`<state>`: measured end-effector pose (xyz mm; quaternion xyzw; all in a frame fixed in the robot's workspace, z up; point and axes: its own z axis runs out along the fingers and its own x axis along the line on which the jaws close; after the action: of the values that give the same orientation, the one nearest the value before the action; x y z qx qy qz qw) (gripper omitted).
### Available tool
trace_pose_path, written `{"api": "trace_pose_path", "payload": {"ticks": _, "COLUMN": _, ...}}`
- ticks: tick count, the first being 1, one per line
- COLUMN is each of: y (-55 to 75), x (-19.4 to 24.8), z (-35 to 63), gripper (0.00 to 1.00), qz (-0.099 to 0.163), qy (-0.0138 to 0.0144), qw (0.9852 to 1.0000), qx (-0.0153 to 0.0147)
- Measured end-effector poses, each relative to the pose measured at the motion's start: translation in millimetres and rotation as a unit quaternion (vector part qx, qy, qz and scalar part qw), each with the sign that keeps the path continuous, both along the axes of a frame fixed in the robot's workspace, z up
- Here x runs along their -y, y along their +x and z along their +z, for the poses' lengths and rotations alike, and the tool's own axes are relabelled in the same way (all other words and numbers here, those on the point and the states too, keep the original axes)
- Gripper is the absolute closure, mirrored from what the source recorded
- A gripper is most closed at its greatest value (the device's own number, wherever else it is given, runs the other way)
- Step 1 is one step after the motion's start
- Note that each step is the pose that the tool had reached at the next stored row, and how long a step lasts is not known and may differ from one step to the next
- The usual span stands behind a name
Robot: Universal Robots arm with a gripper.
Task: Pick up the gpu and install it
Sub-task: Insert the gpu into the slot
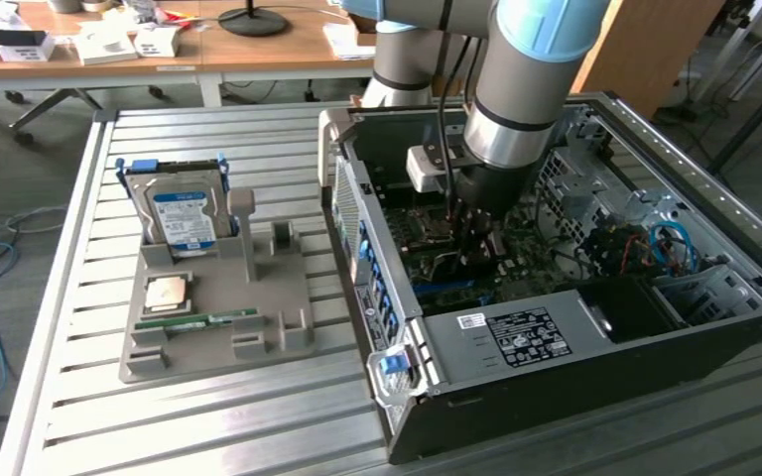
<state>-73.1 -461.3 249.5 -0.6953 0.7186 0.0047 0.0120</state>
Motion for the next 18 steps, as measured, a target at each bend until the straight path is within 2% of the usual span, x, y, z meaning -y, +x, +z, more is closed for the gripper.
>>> {"api": "trace_pose_path", "payload": {"ticks": 11, "y": 0.0, "x": 0.0, "z": 0.0, "gripper": 0.73, "qz": 0.000, "qy": -0.0001, "qw": 1.0000, "qx": 0.0000}}
{"api": "trace_pose_path", "payload": {"ticks": 12, "y": 0.0, "x": 0.0, "z": 0.0, "gripper": 0.67, "qz": 0.000, "qy": 0.0000, "qw": 1.0000, "qx": 0.0000}}
{"api": "trace_pose_path", "payload": {"ticks": 18, "y": 0.0, "x": 0.0, "z": 2.5, "gripper": 0.67, "qz": 0.000, "qy": 0.0001, "qw": 1.0000, "qx": 0.0000}}
